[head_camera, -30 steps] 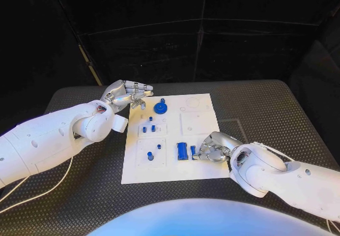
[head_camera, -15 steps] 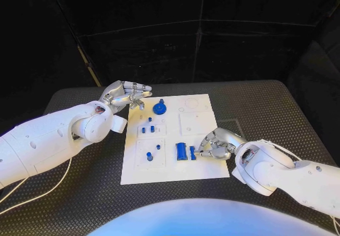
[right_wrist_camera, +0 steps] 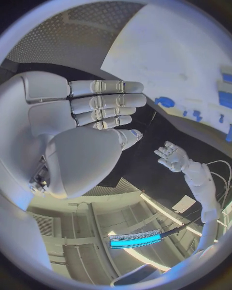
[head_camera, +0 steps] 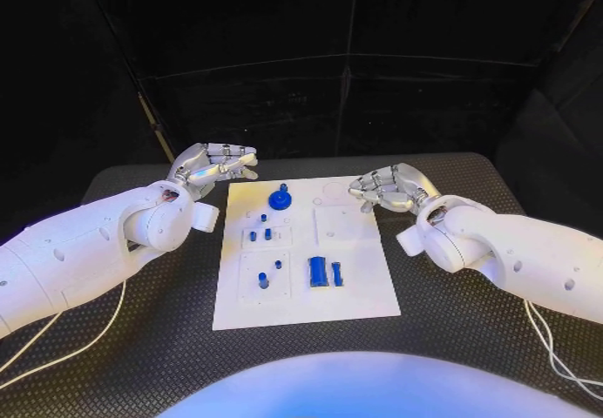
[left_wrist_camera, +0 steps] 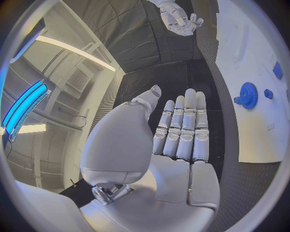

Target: Assemble the parts on the task board

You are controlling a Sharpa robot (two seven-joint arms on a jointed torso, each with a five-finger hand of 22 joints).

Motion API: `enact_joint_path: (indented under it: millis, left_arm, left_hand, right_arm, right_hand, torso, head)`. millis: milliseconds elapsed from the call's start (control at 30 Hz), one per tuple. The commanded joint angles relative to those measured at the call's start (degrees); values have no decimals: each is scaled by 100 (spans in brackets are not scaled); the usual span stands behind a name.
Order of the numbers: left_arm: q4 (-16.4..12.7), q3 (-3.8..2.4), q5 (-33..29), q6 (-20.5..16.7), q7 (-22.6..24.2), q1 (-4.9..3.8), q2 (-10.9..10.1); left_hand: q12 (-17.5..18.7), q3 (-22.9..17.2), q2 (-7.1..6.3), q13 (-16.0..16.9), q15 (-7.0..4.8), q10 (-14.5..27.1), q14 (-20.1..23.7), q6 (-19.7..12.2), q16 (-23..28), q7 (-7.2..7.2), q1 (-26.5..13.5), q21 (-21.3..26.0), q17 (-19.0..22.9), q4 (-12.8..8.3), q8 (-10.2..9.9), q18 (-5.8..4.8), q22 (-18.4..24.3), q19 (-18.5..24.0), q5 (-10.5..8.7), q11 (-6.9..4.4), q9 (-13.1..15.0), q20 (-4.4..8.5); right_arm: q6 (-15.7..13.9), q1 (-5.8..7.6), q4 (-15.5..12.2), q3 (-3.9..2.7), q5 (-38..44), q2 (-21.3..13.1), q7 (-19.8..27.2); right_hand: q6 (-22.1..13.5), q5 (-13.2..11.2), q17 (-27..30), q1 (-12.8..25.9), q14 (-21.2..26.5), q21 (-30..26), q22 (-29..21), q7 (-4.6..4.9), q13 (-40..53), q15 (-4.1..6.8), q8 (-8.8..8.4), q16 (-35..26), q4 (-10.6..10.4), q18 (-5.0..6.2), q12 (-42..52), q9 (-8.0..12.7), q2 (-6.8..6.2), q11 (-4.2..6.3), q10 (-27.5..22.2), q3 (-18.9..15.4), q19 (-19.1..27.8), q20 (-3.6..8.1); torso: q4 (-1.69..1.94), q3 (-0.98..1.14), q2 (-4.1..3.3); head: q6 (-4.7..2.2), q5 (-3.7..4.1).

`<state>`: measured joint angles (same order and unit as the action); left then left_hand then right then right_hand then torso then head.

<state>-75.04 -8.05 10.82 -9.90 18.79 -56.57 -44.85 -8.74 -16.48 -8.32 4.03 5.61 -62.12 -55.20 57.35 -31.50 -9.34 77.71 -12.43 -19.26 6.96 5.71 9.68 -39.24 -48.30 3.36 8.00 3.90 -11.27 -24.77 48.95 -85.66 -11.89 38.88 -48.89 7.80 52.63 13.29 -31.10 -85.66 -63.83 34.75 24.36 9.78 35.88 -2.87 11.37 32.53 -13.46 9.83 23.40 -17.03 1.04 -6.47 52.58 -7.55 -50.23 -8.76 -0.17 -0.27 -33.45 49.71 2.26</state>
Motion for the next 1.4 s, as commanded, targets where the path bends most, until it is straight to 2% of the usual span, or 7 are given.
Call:
enact_joint_path:
  millis: [33,433,467,633,1033,1067,1400]
  left_arm:
    - [187,-8,-548,-193,513,-10,104]
    - [1228,-11,-966,-662,870,-14,824]
    - [1168,-3,-692,-400,558,-2,785]
    - [1037,36,-711,-549,585,-19,748]
    - [-414,478,-924,-2198,881,-214,328]
    - [-558,522,-945,-2362,910,-234,286]
    - [-1451,793,-1076,-3377,1092,-354,28]
  left_hand:
    - [124,162,90,-24,162,64,231,-85,714,63,26,522,319,40,-67,-15,450,460,-20,121,-9,-211]
    - [533,1384,389,-48,270,940,603,-521,2535,227,87,988,1225,393,-213,-157,2523,2629,-14,152,-23,-551]
    - [874,1648,832,-403,13,2501,2052,-2059,2690,433,-2273,1243,1422,57,-571,-350,2911,3262,-336,-133,-390,-49]
    - [874,1648,832,-403,-61,3032,2551,-2587,3150,505,-3027,1243,1502,-35,-571,-413,3078,3485,-336,-226,-390,121]
    - [874,1648,832,-403,-561,4280,3719,-3825,3150,934,-4891,1243,1926,-284,-571,-968,3411,3999,-336,-800,-390,535]
    - [874,1648,832,-403,-561,4357,3788,-3899,3150,934,-5003,1243,1926,-696,-571,-968,3430,4027,-336,-800,-390,563]
    - [874,1648,832,-403,-561,4995,4385,-4528,3150,934,-5956,1243,1926,-696,-571,-968,3924,4305,-336,-800,-390,1127]
  right_arm:
    - [226,103,437,-8,-1523,240,1146]
    - [598,253,1993,-15,-2058,1291,1621]
    - [317,237,1917,-10,-1694,1251,1249]
    - [174,293,1768,66,-1833,1198,1309]
    - [-1301,872,232,851,-3270,654,1931]
    - [-1415,917,113,912,-3381,612,1980]
    - [-1935,1121,-429,1189,-3888,420,2199]
  right_hand:
    - [10,-69,465,-111,552,-588,-353,65,-623,-210,-161,-801,69,-73,-421,145,53,-118,-27,0,357,-181]
    - [157,-100,2281,155,654,-2253,-1508,123,-2801,-583,-778,-2744,634,79,-1485,957,260,-322,334,-115,314,-660]
    - [-1493,-465,2472,2644,2402,-2568,-1748,-212,-2972,-322,-1137,-3253,816,-296,-1713,1147,-104,-27,-1365,151,1755,-210]
    - [-2002,-587,2643,3512,2922,-2766,-1897,-320,-3147,-236,-1137,-3253,938,-296,-1844,1273,-104,55,-1880,231,2172,-53]
    - [-3272,-876,3110,5479,4270,-3043,-2436,-575,-3588,287,-1137,-3253,1346,-519,-2340,1703,-104,647,-3194,755,3282,309]
    - [-3355,-896,3110,5607,4357,-3059,-2436,-978,-3588,287,-1137,-3253,1346,-518,-2340,1703,-104,647,-3281,755,3354,334]
    - [-4013,-1329,3110,6625,5056,-3475,-2436,-978,-3588,287,-1137,-3253,1346,-983,-2340,1703,-104,647,-3960,755,3923,876]
  torso:
    - [-17,-50,151]
    - [13,-47,324]
    - [-8,-51,278]
    - [-6,-45,274]
    - [12,13,237]
    - [13,16,234]
    - [17,27,227]
  head:
    - [-155,-18]
    - [-673,-170]
    - [-587,-149]
    - [-662,-155]
    - [-1358,-212]
    - [-1400,-215]
    - [-1533,-226]
